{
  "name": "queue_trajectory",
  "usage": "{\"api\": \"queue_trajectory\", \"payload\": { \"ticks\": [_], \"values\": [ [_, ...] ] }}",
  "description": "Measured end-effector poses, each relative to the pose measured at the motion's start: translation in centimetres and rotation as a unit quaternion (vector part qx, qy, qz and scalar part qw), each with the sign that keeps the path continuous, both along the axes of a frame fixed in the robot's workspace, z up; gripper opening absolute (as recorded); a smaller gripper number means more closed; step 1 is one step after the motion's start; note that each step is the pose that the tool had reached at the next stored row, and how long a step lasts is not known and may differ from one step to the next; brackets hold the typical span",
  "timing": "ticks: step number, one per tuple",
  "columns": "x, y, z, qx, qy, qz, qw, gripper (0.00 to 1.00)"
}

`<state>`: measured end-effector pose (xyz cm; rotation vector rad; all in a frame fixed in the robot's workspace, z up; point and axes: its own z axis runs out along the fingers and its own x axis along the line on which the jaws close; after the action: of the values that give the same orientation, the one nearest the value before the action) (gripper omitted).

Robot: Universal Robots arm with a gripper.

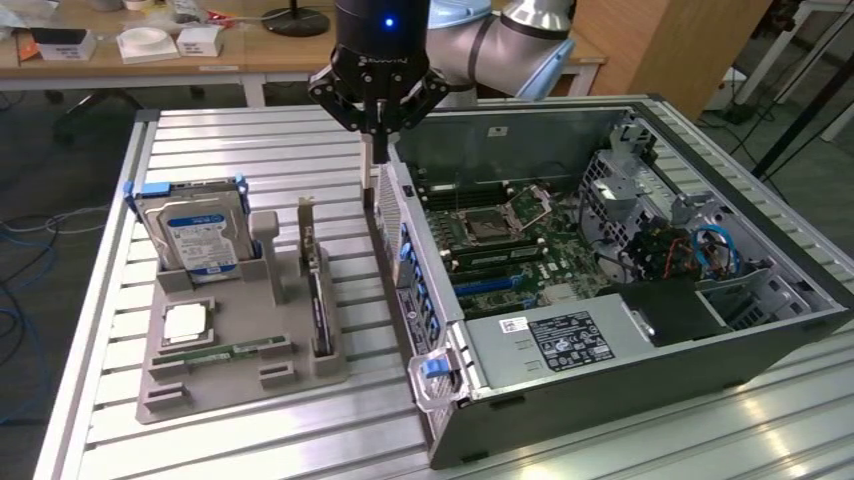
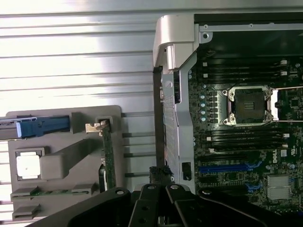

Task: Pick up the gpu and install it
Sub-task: 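Reach for the gpu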

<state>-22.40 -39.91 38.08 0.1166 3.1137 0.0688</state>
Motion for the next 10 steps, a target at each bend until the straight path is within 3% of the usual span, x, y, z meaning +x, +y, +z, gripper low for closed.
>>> {"api": "queue_trajectory", "payload": {
  "ticks": [10],
  "values": [
    [-0.63,0.0,-0.09,0.0,0.0,0.0,1.0,0.11]
  ]
}}
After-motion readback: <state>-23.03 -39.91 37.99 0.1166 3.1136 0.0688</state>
